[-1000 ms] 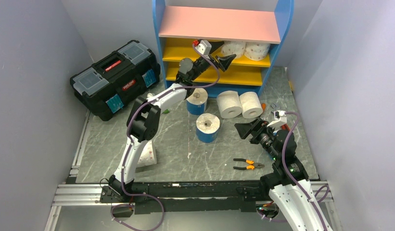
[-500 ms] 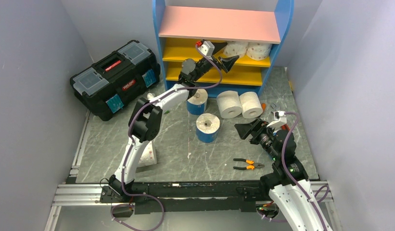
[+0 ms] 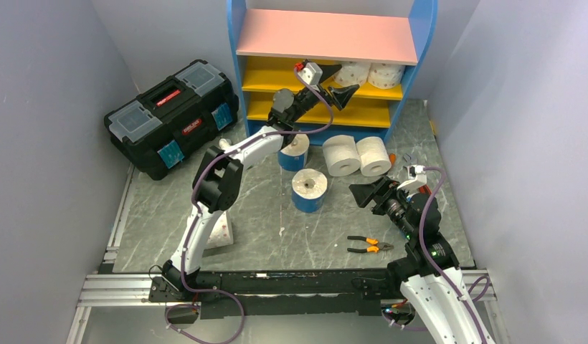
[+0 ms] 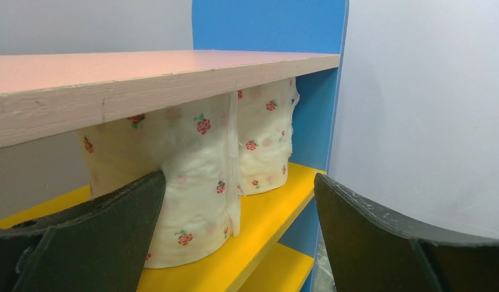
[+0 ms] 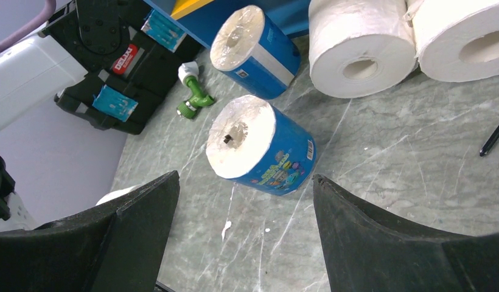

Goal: Place and organize the paper towels onto the shelf
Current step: Place the paper towel on the shelf, then adjust the paper towel at the center of the board.

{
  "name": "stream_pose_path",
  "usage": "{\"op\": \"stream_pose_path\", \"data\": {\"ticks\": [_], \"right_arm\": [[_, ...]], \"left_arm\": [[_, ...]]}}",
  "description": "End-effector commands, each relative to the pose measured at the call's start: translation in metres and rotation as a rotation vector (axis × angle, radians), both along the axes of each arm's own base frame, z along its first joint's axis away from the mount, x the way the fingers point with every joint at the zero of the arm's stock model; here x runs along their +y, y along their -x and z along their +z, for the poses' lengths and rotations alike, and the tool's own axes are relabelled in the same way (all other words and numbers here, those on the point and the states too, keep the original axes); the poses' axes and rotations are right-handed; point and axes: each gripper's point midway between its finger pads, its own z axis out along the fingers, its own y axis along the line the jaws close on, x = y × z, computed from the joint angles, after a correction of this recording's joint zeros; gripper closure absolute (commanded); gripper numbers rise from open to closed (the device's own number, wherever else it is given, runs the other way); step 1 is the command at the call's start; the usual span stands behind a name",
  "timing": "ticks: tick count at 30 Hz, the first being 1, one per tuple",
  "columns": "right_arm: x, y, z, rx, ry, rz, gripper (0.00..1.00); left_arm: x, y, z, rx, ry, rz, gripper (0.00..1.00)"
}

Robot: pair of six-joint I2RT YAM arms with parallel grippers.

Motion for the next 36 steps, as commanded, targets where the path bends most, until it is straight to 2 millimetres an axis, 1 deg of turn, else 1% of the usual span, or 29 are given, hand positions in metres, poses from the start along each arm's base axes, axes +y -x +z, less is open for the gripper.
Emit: {"op": "stream_pose_path", "data": {"ticks": [1,5,8,10,11,12,15,16,18,19,20,22,23,24,25,27,29,30,32,34,35,36], "right_arm": [[-0.003,-0.001,0.005,-0.03,0.01,-0.012,0.17],[-0.002,0.0,0.005,-0.03,0.01,-0.008,0.17],[-0.002,-0.001,0.007,-0.034,0.006,-0.008,0.17],[0.0,-0.001,0.007,-0.038,0.0,0.0,0.17],[0.001,0.0,0.007,-0.037,-0.003,0.005,0.17],[0.002,0.0,0.008,-0.038,-0.008,0.008,0.17],[0.003,0.0,0.008,-0.042,-0.017,0.011,0.17],[0.003,-0.001,0.007,-0.041,-0.017,0.01,0.17],[0.002,-0.001,0.005,-0.035,-0.013,0.001,0.16],[0.0,-0.002,0.003,-0.03,-0.011,-0.006,0.16],[0.0,-0.003,0.0,-0.021,-0.006,-0.012,0.15],[-0.001,-0.003,-0.003,-0.012,0.007,-0.014,0.14],[0.001,-0.003,-0.003,-0.021,0.02,0.006,0.14],[0.003,-0.003,-0.001,-0.031,0.038,0.026,0.14],[0.003,-0.003,0.0,-0.035,0.067,0.039,0.13],[0.0,-0.004,0.005,-0.031,0.092,0.029,0.13],[-0.004,-0.006,0.008,-0.017,0.098,0.004,0.12],[-0.004,-0.007,0.009,-0.014,0.089,-0.003,0.12],[-0.005,-0.008,0.007,0.01,0.065,-0.022,0.12],[-0.006,-0.009,0.002,0.038,0.037,-0.051,0.11],[-0.008,-0.01,-0.002,0.052,0.022,-0.067,0.11],[-0.009,-0.011,-0.004,0.058,0.016,-0.077,0.11]], "left_arm": [[0.009,0.012,0.033,-0.081,0.055,0.001,0.01],[0.029,0.01,0.038,-0.089,0.074,0.052,0.01],[0.048,0.012,0.045,-0.095,0.097,0.079,0.01],[0.059,0.018,0.05,-0.103,0.102,0.083,0.01],[0.063,0.021,0.051,-0.105,0.098,0.086,0.01],[0.069,0.028,0.058,-0.118,0.1,0.093,0.01],[0.084,0.045,0.061,-0.121,0.103,0.101,0.01],[0.087,0.052,0.057,-0.112,0.1,0.097,0.01],[0.101,0.067,0.055,-0.067,0.122,0.103,0.01],[0.106,0.075,0.042,-0.024,0.115,0.109,0.01],[0.112,0.083,0.04,-0.001,0.111,0.12,0.01],[0.118,0.096,0.026,0.077,0.066,0.152,0.01],[0.118,0.098,0.013,0.146,0.02,0.189,0.01],[0.121,0.099,0.005,0.227,-0.027,0.246,0.01],[0.126,0.105,-0.001,0.303,-0.09,0.295,0.01],[0.133,0.119,-0.019,0.394,-0.178,0.357,0.01],[0.146,0.138,-0.03,0.459,-0.188,0.385,0.01],[0.157,0.145,-0.034,0.497,-0.183,0.409,0.01],[0.175,0.159,-0.05,0.592,-0.202,0.447,0.01],[0.202,0.166,-0.068,0.724,-0.224,0.555,0.01],[0.22,0.175,-0.09,0.826,-0.289,0.626,0.01],[0.231,0.179,-0.092,0.864,-0.3,0.666,0.01]]}}
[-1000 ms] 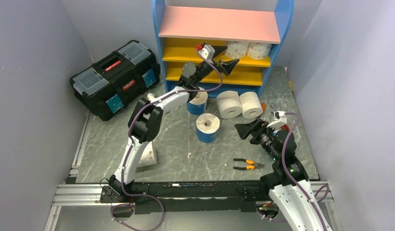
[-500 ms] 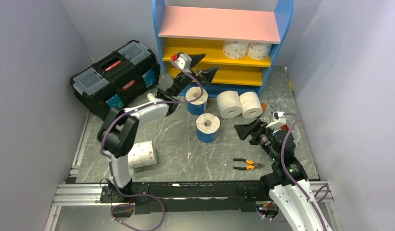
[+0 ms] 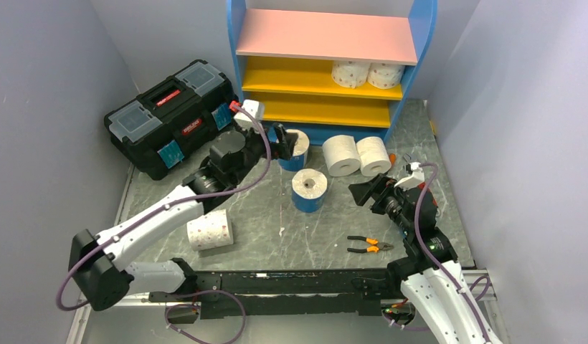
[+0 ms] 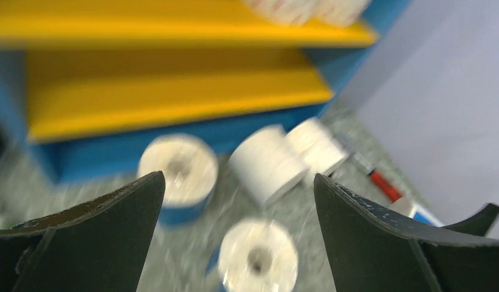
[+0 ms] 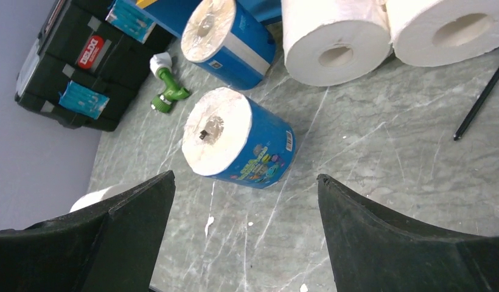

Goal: Place and organize the paper towels onto the shelf
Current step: Adjust the paper towel at the center of the board.

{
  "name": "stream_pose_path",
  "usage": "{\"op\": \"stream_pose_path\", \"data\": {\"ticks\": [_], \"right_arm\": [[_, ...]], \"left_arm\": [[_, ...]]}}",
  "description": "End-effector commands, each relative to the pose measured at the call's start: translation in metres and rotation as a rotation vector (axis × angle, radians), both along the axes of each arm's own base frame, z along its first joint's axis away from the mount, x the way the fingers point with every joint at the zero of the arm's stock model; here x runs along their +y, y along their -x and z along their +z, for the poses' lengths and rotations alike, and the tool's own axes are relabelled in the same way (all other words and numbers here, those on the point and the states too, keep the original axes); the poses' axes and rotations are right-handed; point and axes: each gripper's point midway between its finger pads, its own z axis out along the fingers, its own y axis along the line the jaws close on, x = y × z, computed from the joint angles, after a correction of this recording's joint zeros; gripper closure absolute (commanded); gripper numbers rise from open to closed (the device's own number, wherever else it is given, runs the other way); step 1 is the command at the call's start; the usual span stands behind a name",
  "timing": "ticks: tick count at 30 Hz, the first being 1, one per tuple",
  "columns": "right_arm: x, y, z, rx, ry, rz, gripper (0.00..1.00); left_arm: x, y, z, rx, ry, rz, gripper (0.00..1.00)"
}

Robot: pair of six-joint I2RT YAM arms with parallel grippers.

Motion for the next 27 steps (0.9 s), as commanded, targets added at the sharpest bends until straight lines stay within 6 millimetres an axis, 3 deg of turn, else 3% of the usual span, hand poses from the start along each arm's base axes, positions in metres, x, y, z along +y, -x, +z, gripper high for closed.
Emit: {"op": "stream_pose_path", "data": {"ticks": [1,4,8,12,20,27], "right_arm": [[-0.004,-0.006,0.008,-0.011,-0.05,-0.063,0.1],[0.006,-0.004,0.01,-0.042,-0.063,0.002,0.1],[0.016,-0.005,0.008,-0.017,-0.044,0.069,0.1],[0.018,-0.006,0.003,-0.002,-0.023,0.087,0.1],[0.013,-0.011,-0.032,0.144,0.038,0.054,0.12],[0.013,-0.017,-0.055,0.263,0.105,0.063,0.13]], "left_arm": [[0.074,0.021,-0.088,0.425,-0.198,0.296,0.01],[0.096,0.048,-0.111,0.578,-0.187,0.363,0.01],[0.115,0.082,-0.142,0.649,-0.07,0.381,0.01],[0.128,0.104,-0.148,0.604,-0.022,0.315,0.01],[0.132,0.128,-0.165,0.602,-0.034,0.217,0.01],[0.137,0.133,-0.17,0.548,-0.034,0.188,0.01]]}}
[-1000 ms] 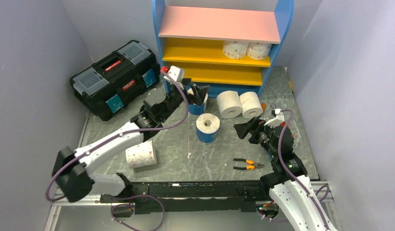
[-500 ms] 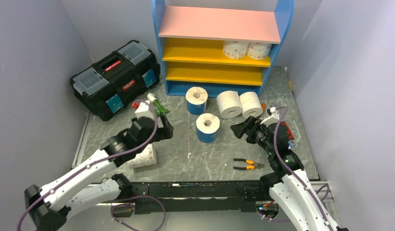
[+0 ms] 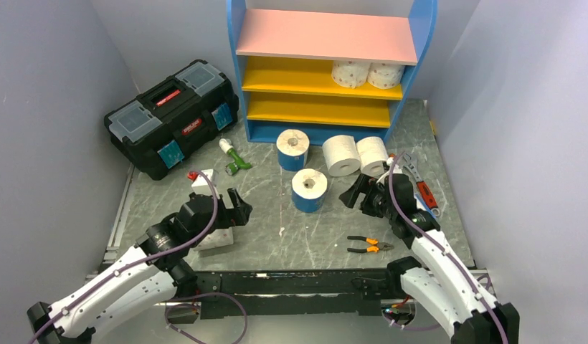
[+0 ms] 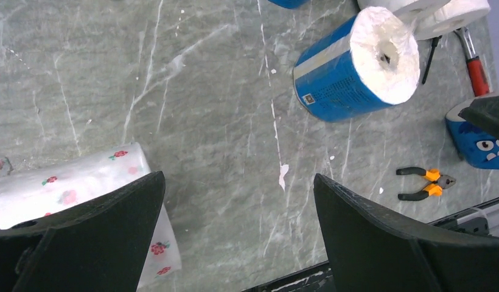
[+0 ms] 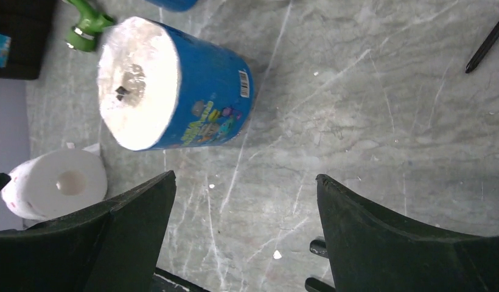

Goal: Place and organize the paper towels onto the shelf
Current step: Adjust the paper towel at the center of the board.

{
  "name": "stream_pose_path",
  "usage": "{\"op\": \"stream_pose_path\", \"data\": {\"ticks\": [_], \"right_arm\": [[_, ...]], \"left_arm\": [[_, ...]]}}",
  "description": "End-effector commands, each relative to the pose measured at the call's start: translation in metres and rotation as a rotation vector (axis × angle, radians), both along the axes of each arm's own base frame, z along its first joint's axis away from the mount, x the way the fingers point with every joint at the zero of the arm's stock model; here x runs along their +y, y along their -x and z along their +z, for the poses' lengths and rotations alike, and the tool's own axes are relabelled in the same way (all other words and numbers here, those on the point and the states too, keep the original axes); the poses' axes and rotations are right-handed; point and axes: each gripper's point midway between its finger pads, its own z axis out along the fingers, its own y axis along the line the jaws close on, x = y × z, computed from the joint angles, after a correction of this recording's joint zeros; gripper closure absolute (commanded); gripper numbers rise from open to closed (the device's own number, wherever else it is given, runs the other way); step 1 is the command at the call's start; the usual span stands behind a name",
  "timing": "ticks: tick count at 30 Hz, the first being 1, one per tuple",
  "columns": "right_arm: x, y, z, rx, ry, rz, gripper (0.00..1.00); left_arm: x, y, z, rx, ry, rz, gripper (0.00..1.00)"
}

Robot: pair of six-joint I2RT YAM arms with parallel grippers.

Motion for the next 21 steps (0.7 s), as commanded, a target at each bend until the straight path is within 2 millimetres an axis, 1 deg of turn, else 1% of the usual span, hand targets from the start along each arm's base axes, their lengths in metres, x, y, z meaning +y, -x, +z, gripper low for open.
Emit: {"op": "stream_pose_path", "data": {"ticks": [1,4,7,9,10,12,13,15,18,21], "right_arm": [[0.004,-0.012,0.019,-0.037,0.01,0.018,0.13],[0.012,-0.023,0.033,-0.066,-0.039,0.012,0.13],[0.025,-0.037,0.041,-0.034,-0.013,0.04,0.14],[0.032,-0.046,0.034,0.005,0.065,0.056,0.14],[0.031,-0.049,0.032,0.01,0.1,0.05,0.14],[0.031,-0.058,0.029,0.01,0.115,0.039,0.15],[0.033,-0.061,0.028,0.016,0.115,0.05,0.16],[0.046,-0.067,0.028,0.042,0.114,0.1,0.17],[0.06,-0.075,0.023,0.072,0.178,0.125,0.18],[0.065,-0.078,0.016,0.095,0.202,0.14,0.2]], "left_arm": [[0.001,0.0,0.017,-0.072,0.029,-0.019,0.01],[0.012,0.0,0.023,-0.087,0.019,0.024,0.01],[0.015,-0.001,0.023,-0.086,0.03,0.048,0.01],[0.009,-0.001,0.021,-0.092,0.043,0.023,0.01],[0.003,-0.001,0.019,-0.098,0.047,-0.006,0.01],[-0.006,0.001,0.012,-0.094,0.067,-0.044,0.01],[-0.011,0.001,0.009,-0.093,0.084,-0.062,0.01],[-0.018,0.003,0.005,-0.095,0.106,-0.094,0.01],[-0.022,0.002,0.005,-0.098,0.118,-0.103,0.01],[-0.023,0.002,0.005,-0.093,0.108,-0.107,0.01]]}}
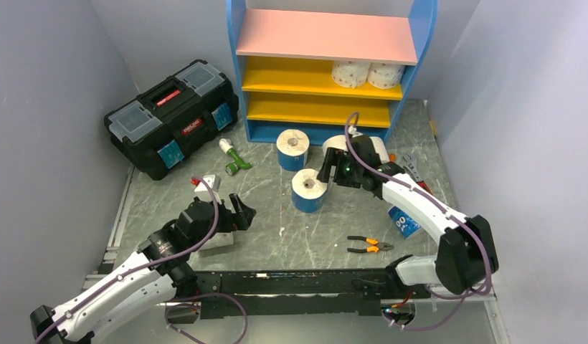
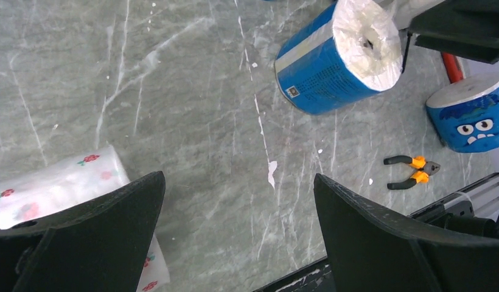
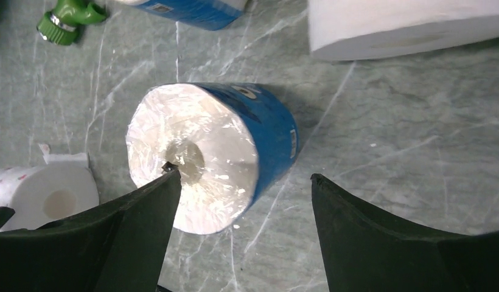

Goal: Place and organize the paper towels onto the shelf
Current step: Adjust the paper towel at the center of the board.

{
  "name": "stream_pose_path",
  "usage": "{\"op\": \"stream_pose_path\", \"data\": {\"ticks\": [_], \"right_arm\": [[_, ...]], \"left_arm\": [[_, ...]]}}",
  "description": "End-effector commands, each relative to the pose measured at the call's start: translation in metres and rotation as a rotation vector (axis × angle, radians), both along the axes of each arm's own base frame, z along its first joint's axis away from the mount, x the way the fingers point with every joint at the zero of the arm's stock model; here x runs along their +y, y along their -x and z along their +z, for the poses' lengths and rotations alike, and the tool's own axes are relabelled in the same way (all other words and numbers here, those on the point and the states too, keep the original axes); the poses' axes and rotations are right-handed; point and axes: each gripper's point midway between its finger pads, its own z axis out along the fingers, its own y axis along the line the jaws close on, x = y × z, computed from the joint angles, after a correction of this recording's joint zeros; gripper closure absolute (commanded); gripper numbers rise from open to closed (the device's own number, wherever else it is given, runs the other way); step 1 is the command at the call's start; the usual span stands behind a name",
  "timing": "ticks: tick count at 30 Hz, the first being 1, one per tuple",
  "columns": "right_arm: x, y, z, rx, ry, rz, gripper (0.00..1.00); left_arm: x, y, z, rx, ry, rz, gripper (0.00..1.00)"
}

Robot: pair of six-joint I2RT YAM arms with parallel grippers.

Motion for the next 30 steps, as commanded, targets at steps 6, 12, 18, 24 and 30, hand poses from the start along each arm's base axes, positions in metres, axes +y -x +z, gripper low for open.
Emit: {"op": "stream_pose_path", "data": {"ticks": [6,12,18,24,30], "right_arm": [[0.02,-0.006,0.003,-0.022,0.068,0.064,0.22],[0.02,-0.002,-0.011,0.007,0.115,0.06,0.24],[0.022,-0.003,-0.019,0.04,0.092,0.016,0.28],[0.028,-0.003,-0.025,0.07,0.05,-0.011,0.31],[0.028,-0.002,-0.032,0.082,0.053,-0.014,0.34]], "left_arm": [[-0.019,-0.004,0.016,-0.051,0.073,-0.059,0.01],[-0.024,-0.004,0.013,-0.038,0.068,-0.077,0.01],[-0.029,-0.005,0.01,-0.026,0.078,-0.088,0.01],[-0.031,-0.005,0.011,-0.027,0.088,-0.09,0.01],[-0.034,-0.004,0.005,-0.004,0.097,-0.094,0.01]]}}
